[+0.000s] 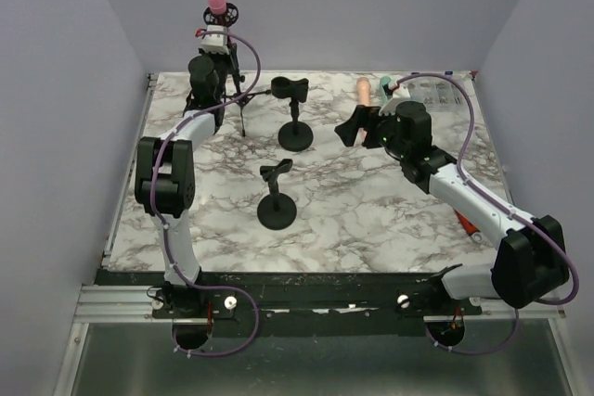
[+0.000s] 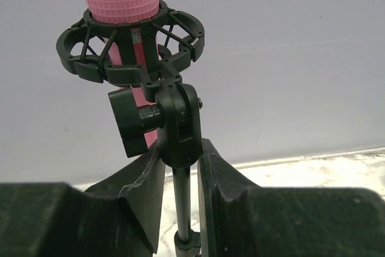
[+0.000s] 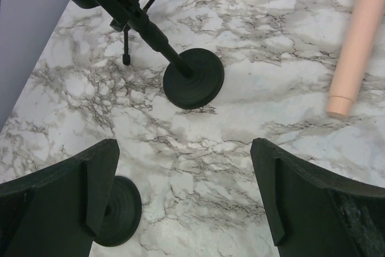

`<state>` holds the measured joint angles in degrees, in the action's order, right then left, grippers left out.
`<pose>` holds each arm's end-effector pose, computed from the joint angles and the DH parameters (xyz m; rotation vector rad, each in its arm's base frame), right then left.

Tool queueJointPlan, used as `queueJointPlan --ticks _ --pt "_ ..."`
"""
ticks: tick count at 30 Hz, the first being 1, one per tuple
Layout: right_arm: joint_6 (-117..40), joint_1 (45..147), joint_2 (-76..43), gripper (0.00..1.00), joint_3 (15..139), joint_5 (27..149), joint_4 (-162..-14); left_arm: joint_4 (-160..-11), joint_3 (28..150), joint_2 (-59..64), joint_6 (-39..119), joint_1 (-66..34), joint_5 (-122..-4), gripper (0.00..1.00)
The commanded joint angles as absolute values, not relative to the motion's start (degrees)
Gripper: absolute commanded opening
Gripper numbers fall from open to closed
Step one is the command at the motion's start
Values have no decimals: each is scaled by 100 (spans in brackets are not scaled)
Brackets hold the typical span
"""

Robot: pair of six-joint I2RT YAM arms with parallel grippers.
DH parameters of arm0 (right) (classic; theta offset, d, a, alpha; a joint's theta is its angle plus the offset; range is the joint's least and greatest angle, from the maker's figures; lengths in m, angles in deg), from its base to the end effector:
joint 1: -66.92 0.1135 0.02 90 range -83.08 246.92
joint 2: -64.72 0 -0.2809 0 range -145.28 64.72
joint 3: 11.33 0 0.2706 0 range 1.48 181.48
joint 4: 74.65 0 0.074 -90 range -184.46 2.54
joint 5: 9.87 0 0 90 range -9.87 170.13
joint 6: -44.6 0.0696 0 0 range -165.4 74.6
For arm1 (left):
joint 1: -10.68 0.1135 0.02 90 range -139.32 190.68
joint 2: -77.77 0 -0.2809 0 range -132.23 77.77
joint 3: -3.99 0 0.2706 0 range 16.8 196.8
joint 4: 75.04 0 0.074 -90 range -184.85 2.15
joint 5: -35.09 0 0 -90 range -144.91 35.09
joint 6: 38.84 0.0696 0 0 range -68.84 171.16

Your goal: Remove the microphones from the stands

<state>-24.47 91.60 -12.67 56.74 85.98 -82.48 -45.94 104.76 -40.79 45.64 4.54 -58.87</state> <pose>0.3265 0.1578 0.3016 -0.1350 1.9144 0.6389 0.5489 -0.0639 0.3057 0.0655 1.3757 -0.2178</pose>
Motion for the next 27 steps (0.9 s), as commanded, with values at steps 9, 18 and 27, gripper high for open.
queueJointPlan --ticks 9,18,27 --pt "-2359 9174 -758 100 5420 8758 -7847 -4113 7899 -2322 4712 185 -5168 0" --pt "-2287 9179 -513 100 5303 8852 -7789 -4713 7304 -1453 4802 -147 -4777 0" --pt "-2264 9174 -263 100 5158 8837 -7747 -5014 6650 -900 4487 -294 -4584 0"
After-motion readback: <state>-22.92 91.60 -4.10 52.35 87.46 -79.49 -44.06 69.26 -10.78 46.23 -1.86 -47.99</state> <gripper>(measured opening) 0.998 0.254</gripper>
